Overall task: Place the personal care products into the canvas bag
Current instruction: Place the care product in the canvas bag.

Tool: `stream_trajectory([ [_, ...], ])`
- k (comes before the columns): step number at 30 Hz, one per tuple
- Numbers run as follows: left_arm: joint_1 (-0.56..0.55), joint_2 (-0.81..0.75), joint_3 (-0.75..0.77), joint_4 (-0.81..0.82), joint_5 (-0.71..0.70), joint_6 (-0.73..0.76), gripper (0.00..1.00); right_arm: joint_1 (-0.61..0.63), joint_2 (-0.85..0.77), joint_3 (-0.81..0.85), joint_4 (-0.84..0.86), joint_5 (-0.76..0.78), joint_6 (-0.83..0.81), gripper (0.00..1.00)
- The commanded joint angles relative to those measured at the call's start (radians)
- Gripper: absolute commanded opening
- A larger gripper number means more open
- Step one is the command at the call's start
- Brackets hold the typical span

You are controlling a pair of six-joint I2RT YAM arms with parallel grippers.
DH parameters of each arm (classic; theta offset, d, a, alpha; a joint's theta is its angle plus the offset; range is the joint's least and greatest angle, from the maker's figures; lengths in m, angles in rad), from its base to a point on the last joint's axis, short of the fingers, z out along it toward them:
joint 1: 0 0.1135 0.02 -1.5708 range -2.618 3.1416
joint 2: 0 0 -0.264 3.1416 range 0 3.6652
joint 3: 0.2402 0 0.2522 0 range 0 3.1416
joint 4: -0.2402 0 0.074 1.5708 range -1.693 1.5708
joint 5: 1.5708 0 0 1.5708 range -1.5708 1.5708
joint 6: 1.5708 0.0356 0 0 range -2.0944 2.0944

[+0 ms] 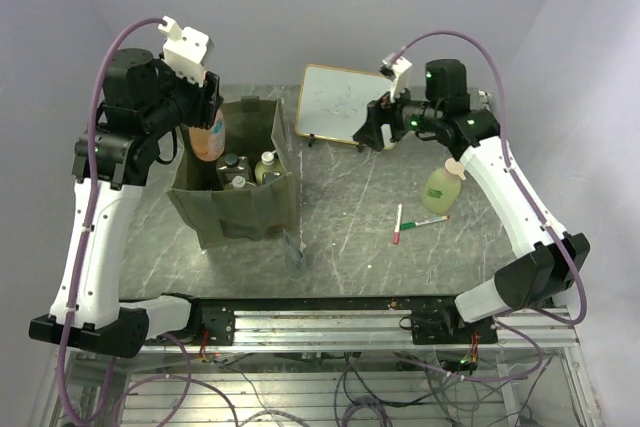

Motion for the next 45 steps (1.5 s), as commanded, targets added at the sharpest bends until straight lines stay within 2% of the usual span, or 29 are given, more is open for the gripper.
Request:
stream_trajectory([
  [1, 0.009, -0.039, -0.041, 0.177, -0.155, -0.085, 0.07, 0.122, 0.032, 0.061, 0.063, -0.010, 0.059, 0.77],
  [8, 0.009, -0.043, -0.146, 0.234, -0.254, -0.121, 0.07, 0.320, 0.144, 0.188, 0.106, 0.075, 0.143, 0.77],
  [18, 0.006, -0.002, -0.198, 0.245, -0.344, -0.106, 0.07, 0.498, 0.282, 0.342, 0.078, 0.342, 0.174, 0.77],
  [28, 0.004, -0.033, -0.288, 0.311, -0.465, -0.007, 0.07, 0.554, 0.291, 0.312, 0.082, 0.516, 0.183, 0.69],
  [37, 0.005, -0.081, -0.353, 0.311, -0.518, 0.064, 0.07, 0.567, 0.276, 0.247, 0.085, 0.517, 0.183, 0.64],
  [45, 0.004, -0.072, -0.358, 0.284, -0.477, -0.030, 0.07, 0.570, 0.259, 0.212, 0.083, 0.508, 0.187, 0.61],
])
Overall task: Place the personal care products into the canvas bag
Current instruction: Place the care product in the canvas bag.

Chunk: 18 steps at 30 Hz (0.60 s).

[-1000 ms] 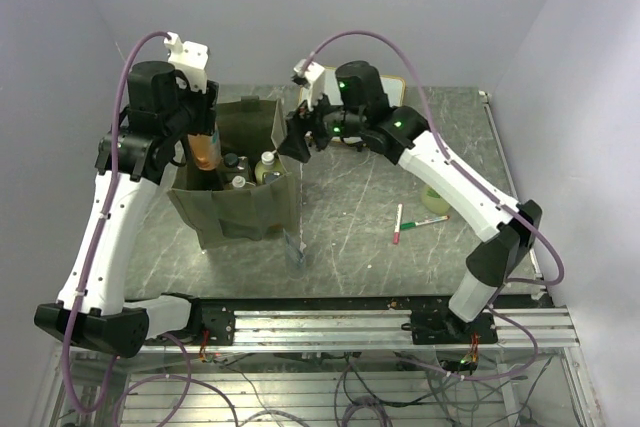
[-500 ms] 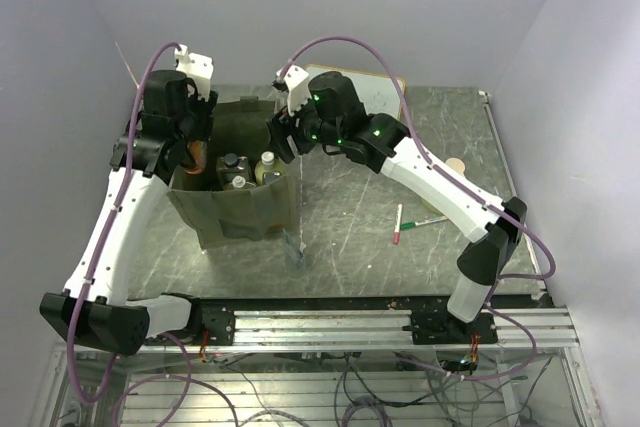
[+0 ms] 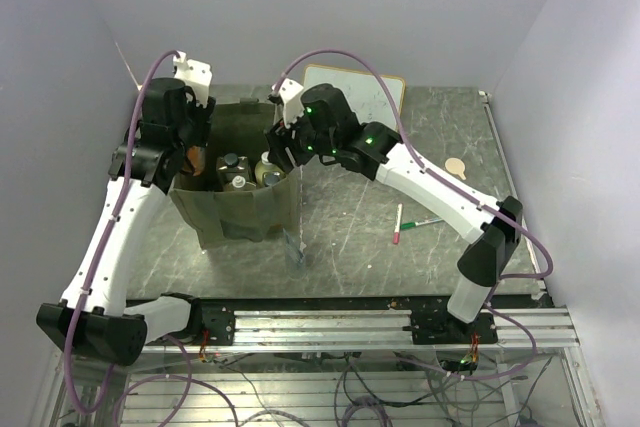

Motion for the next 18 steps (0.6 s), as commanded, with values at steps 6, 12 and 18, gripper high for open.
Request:
stream_trajectory([
  [6, -0.007, 0.014, 0.038, 0.135, -0.052, 0.025, 0.07, 0.001, -0.051, -0.055, 0.005, 0.006, -0.007, 0.60],
  [12, -0.036, 0.037, 0.043, 0.141, -0.040, 0.028, 0.07, 0.001, -0.056, -0.054, 0.012, -0.019, -0.020, 0.60],
  [18, -0.050, 0.046, 0.029, 0.138, -0.050, 0.034, 0.07, 0.001, -0.068, -0.080, 0.018, -0.021, -0.022, 0.60],
])
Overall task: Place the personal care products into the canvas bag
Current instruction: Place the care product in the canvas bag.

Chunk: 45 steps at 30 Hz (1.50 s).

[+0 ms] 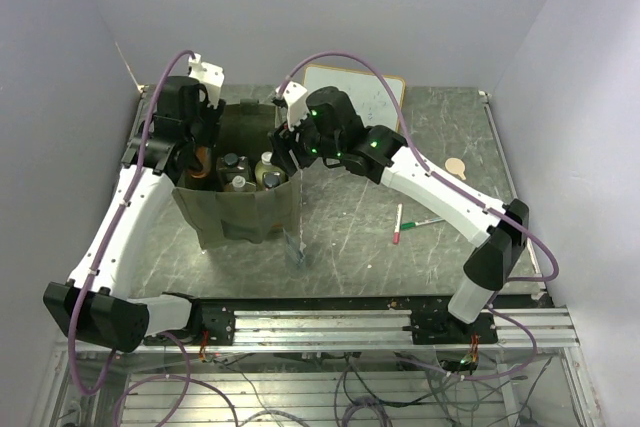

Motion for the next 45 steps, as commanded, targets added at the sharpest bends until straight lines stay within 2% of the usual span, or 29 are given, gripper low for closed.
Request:
stream_trajectory([
  [1, -0.019, -0.020, 0.029, 0.139, -0.043, 0.042, 0.07, 0.001, -0.030, -0.026, -0.009, -0.002, -0.020, 0.60],
  [19, -0.036, 0.002, -0.019, 0.073, -0.091, -0.011, 0.07, -0.003, -0.053, -0.057, 0.001, -0.007, -0.027, 0.58],
  [34, -0.029, -0.017, -0.069, 0.051, -0.111, 0.007, 0.07, -0.006, -0.069, -0.092, 0.009, -0.008, -0.026, 0.55],
  [45, 0.019, -0.014, -0.112, 0.046, -0.096, -0.097, 0.07, -0.010, -0.079, -0.119, 0.011, -0.014, -0.017, 0.53],
])
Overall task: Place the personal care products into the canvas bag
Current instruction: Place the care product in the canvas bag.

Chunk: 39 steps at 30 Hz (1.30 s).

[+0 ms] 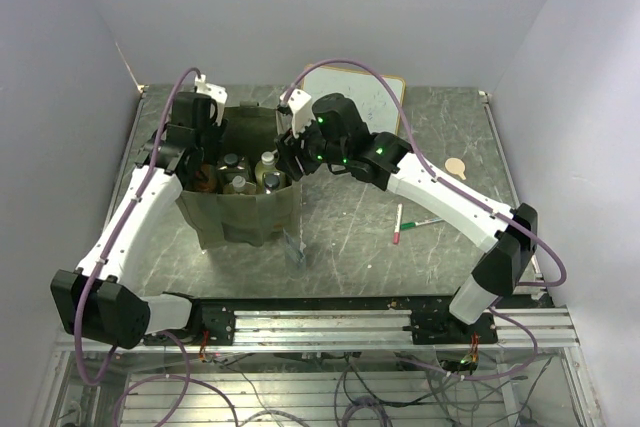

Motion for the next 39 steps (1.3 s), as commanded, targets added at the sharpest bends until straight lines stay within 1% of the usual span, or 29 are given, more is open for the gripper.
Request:
stream_trajectory([
  [1, 0.022, -0.029, 0.001, 0.073, -0.040, -0.042, 0.07, -0.009, -0.020, -0.023, -0.025, 0.006, -0.004, 0.53],
  [11, 0.036, 0.014, -0.031, 0.096, -0.024, -0.061, 0.07, -0.017, -0.016, -0.025, -0.024, -0.001, -0.004, 0.52],
  [18, 0.042, 0.069, -0.019, 0.090, -0.028, -0.062, 0.07, -0.020, -0.016, -0.033, -0.022, -0.005, -0.014, 0.52],
  [28, 0.051, 0.110, -0.052, 0.104, -0.014, -0.032, 0.07, -0.020, -0.021, -0.044, -0.019, -0.031, -0.031, 0.52],
  [32, 0.056, 0.115, -0.085, 0.132, -0.002, 0.002, 0.07, -0.021, -0.029, -0.039, -0.020, -0.058, -0.043, 0.57],
  [36, 0.059, 0.110, -0.120, 0.174, 0.017, 0.036, 0.10, -0.025, -0.032, -0.028, -0.018, -0.058, -0.059, 0.58],
  [39, 0.063, 0.104, -0.138, 0.202, 0.024, 0.054, 0.14, -0.031, -0.031, -0.016, -0.021, -0.054, -0.066, 0.59],
])
